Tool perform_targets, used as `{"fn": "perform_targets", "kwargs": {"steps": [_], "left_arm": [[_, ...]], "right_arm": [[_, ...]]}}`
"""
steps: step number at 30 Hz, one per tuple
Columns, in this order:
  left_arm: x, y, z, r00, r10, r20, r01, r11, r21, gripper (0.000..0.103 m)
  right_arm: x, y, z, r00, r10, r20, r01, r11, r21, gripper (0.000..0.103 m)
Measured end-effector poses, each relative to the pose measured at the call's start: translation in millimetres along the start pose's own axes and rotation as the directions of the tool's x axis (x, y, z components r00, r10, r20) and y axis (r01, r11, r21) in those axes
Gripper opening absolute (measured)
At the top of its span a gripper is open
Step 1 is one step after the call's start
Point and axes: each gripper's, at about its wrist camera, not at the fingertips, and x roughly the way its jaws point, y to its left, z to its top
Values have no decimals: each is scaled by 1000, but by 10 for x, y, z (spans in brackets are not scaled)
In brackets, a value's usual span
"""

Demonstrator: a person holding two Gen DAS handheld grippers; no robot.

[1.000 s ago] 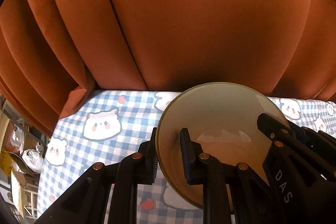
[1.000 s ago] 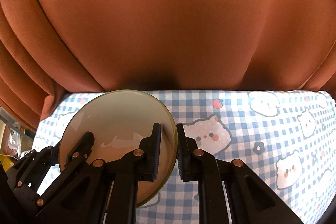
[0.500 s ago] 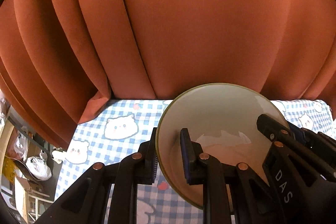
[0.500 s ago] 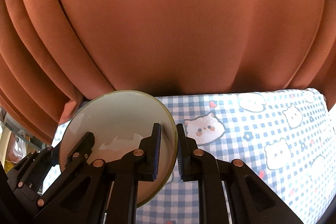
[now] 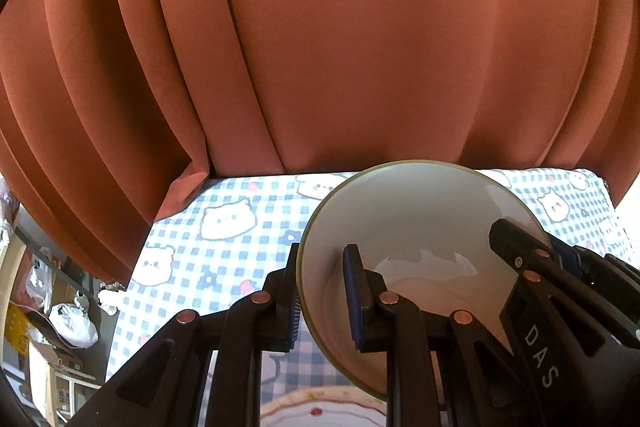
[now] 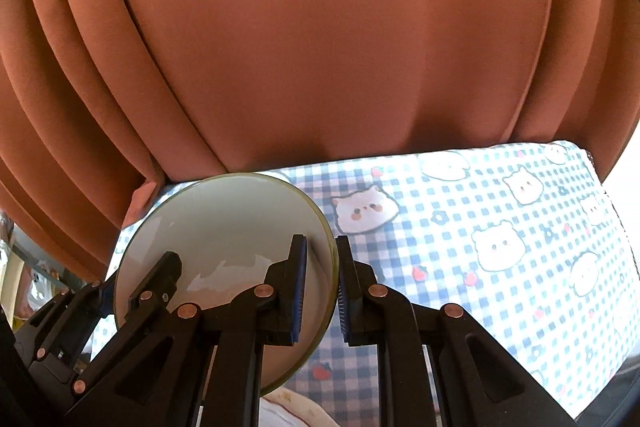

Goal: Organize plates and bowls
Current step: 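Lift the second small bowl with both tools and carry it toward the bowls, then lower the second small bowl into the nested bowls and open both tools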

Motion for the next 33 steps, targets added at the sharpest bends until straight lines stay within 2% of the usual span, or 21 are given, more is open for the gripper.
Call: {"fn": "perform_targets", "kwargs": {"steps": [10,18,33], "left_arm": [[-259,-370,-256,1000,-2,-6,2,1000,-6,17],[-429,-659,-530,999,6,-34,-7,999,-40,17],[-505,-977,-1127,995,22,-99,-28,997,-67,17]], "right_arm": [[-309,-447,-209,1000,16,-1,-16,1000,1,17],[-514,-842,-431,999,29,-21,-30,999,-45,17],[-555,-1220,-971,995,49,-86,-59,991,-118,17]]}}
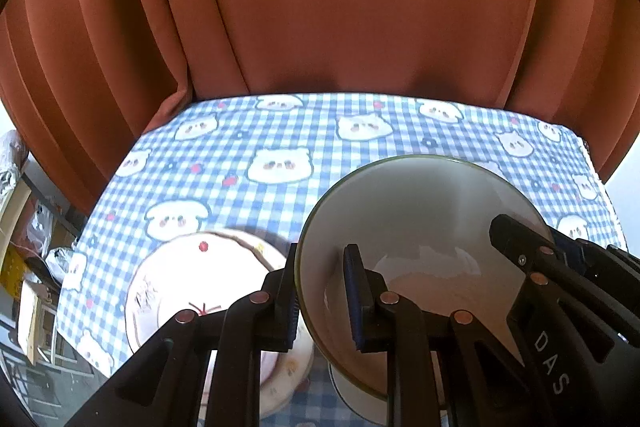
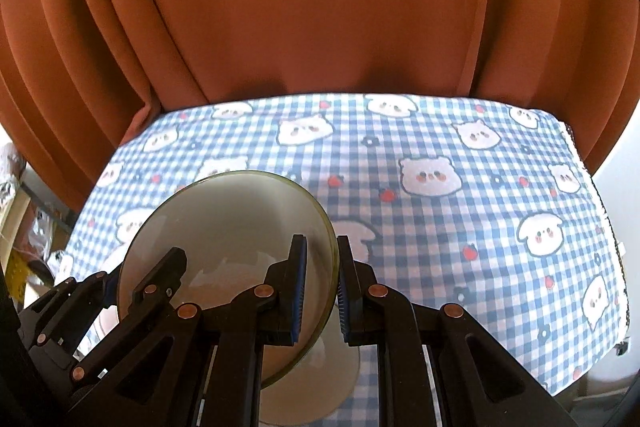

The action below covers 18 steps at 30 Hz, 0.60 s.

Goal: Organize plates and bowls
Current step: 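Lower the second small bowl into the nested bowls and open both tools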

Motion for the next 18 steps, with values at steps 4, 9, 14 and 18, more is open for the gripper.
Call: {"fn": "perform_targets", "kwargs": {"steps": [4,9,14,18], "left_arm": [[-16,-62,-144,1000,-4,-7,4,1000,-1,17],[64,-112,-310,999,-14,-51,14,1000,-4,17],[120,-136,-421,997,-11,-81,11,1000,-1,17],[164,-149,-483,994,-6,-106,6,1000,3,17]], "right_arm": [[12,-43,-115,1000,0,-14,0,1000,-14,17],[88,-89,-276,998,-9,-54,8,1000,-27,17],[165,-110,-370,996,-7,-88,5,1000,-29,17],[212,-93,-426,994,-8,-111,3,999,-38,17]]}}
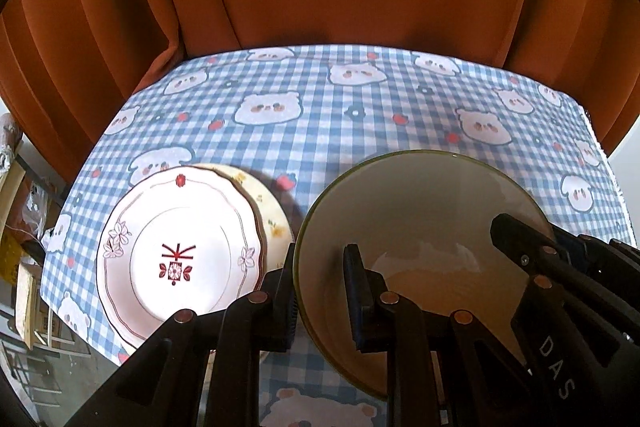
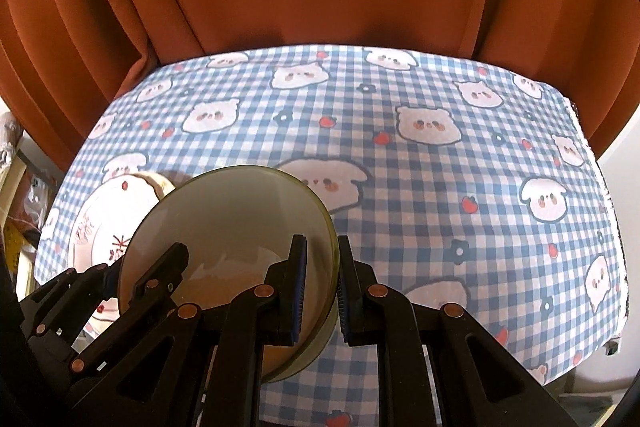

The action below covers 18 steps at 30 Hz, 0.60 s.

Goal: Organize plates and bowls
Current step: 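Lower the second small bowl into the nested bowls and open both tools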

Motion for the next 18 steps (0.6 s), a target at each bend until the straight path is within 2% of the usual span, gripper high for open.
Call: {"fn": "perform_targets", "kwargs": {"steps": [9,18], "left_arm": [[131,-5,-99,999,4,-52,-4,1000,2,17],[184,-51,-124,997,8,-77,-7,1000,12,19]], "right_arm": [[133,20,-68,999,-5,-46,4,1000,-7,17],[139,28,-94,999,-38,-27,37,999,-33,17]]}}
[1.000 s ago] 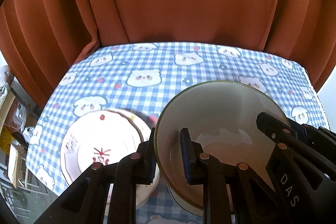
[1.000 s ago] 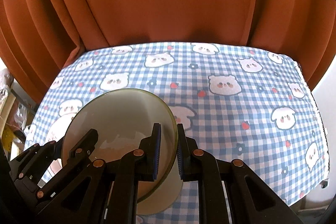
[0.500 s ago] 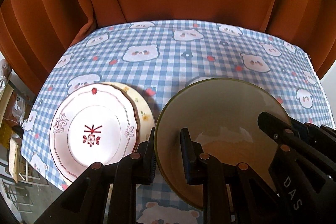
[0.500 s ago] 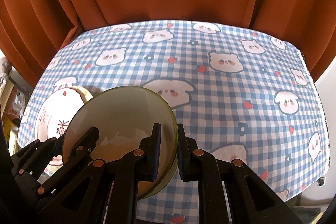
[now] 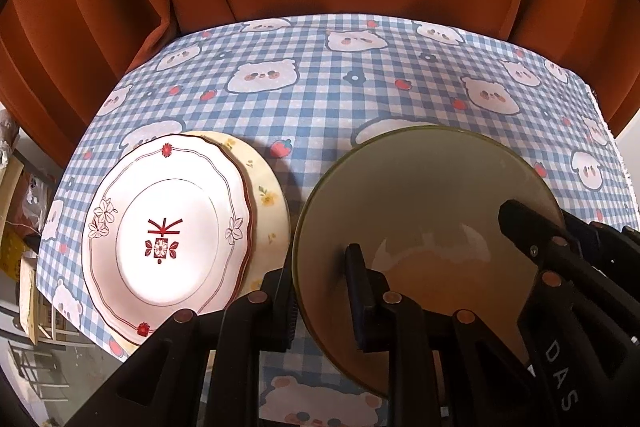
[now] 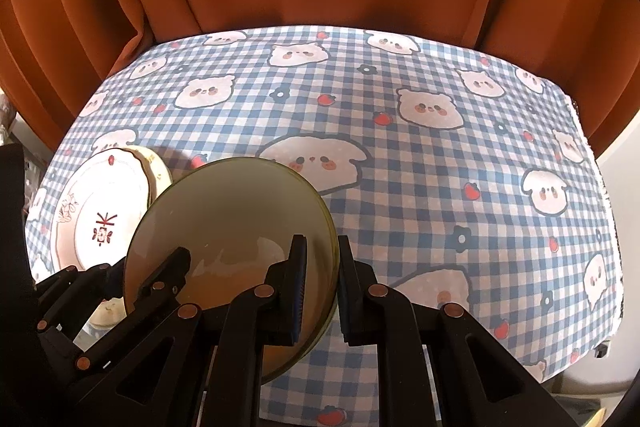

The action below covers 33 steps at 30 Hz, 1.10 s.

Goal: Organize plates and bowls
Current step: 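Lower the second small bowl into the nested bowls and open both tools, then close both tools on the rim of the nested bowl stack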

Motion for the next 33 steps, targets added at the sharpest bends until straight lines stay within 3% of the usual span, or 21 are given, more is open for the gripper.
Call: {"fn": "perform_targets", "kwargs": {"steps": [16,22,24,26,29,33], "left_arm": [[-13,-49,-47,999,38,21,-38,999,23,21],[-19,-22,-32,1000,-16,16,15,999,48,39],[-20,-1,-19,999,-38,18,37,997,63,48],[-16,25,7,998,-64,20,62,996,70,67],[21,48,56,994,-111,4,111,991,73,69],[126,93,116,981,-190,-49,193,978,84,70]], "right_arm": [[20,-66,-63,999,35,25,-36,998,45,19],[26,-43,-47,999,30,13,-31,998,58,23],[35,-27,-40,999,35,3,-35,997,66,31],[44,-9,-31,1000,30,-5,-29,997,78,41],[72,21,-1,1000,17,-22,-15,995,101,53],[123,50,37,998,-4,-60,12,991,130,53]]}}
